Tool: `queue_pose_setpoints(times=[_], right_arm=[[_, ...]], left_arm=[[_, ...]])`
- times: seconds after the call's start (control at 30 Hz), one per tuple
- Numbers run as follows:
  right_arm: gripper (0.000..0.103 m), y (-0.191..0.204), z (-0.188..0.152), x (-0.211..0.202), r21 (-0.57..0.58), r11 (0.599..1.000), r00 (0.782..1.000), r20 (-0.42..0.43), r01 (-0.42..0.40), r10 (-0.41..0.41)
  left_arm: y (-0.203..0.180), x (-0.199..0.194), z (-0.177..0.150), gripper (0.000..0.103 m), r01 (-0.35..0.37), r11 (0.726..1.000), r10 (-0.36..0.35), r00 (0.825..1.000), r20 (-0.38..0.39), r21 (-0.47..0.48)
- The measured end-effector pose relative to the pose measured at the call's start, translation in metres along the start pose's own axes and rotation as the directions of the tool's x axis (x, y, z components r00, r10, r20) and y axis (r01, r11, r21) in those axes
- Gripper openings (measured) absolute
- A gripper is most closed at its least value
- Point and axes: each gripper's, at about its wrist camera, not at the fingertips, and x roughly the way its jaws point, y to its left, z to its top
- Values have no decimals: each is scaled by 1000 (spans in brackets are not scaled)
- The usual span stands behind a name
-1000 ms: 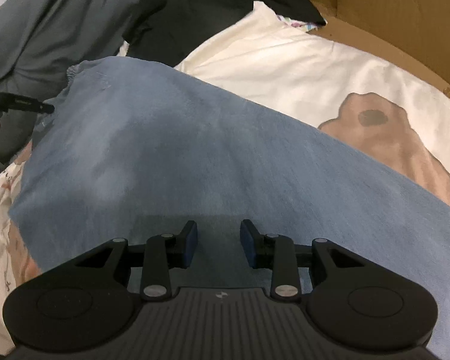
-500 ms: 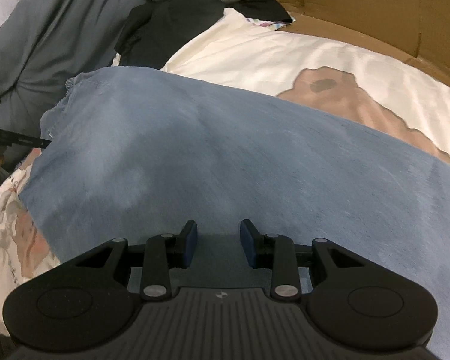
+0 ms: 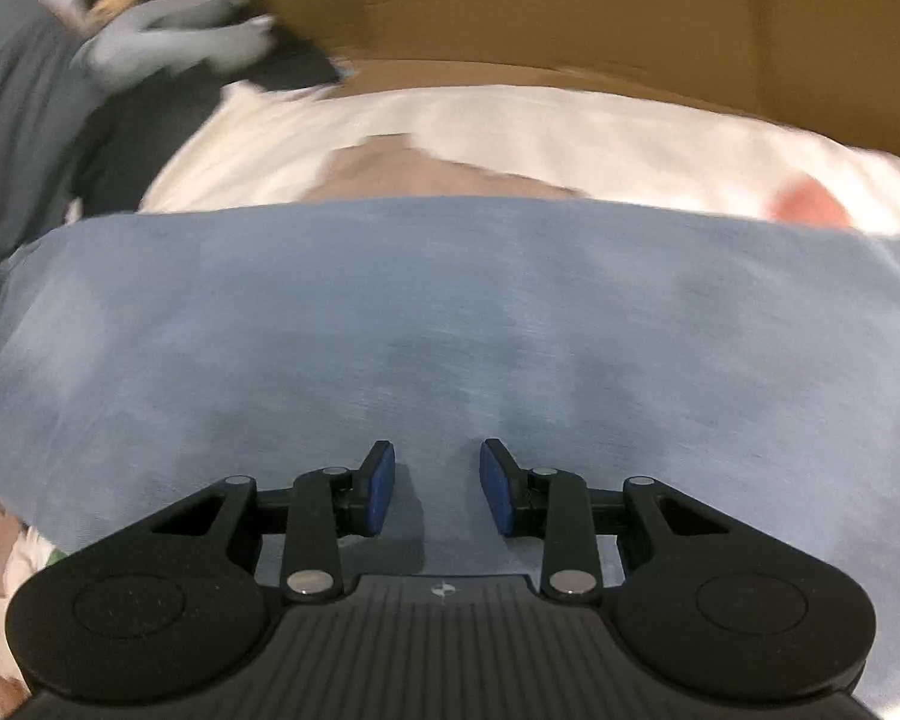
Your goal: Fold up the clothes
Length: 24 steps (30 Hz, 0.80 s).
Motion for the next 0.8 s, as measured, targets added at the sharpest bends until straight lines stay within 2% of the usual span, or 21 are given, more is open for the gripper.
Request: queue_pose_setpoints(times=[0.1,0.23,0.27,0.33,0.43,0.63,0.8], right_arm=[[38,-13,-6,-13,-35,998,998,-5,57,-57],[38,-25,-15,-29,-64,992,994,-6,106,-107],[41,-28,-18,-32,-67,991,993,-6,118,-119],[45,-37,-25,-37,-56,979,980,-40,195,-197],[45,-53,-41,-50,6,976,976,-30,218,-218],[45,-56,-53,-76,89,951,955,-17,297,-297],[45,-47,-63,-95,193,943,961,-4,272,-276]], left_arm=[[-18,-2,-9,44,36,999,-36,999,10,-26],[-32,3,-12,44,50,999,-50,999,-6,-8],[-35,4,-13,44,53,999,-53,999,-10,-3],[-37,-1,-13,44,54,998,-54,999,1,15],[-36,-8,-16,44,67,998,-67,998,7,13],[-40,-21,-42,45,86,996,-86,996,-14,18],[-33,-34,-38,45,97,991,-96,995,-11,91]])
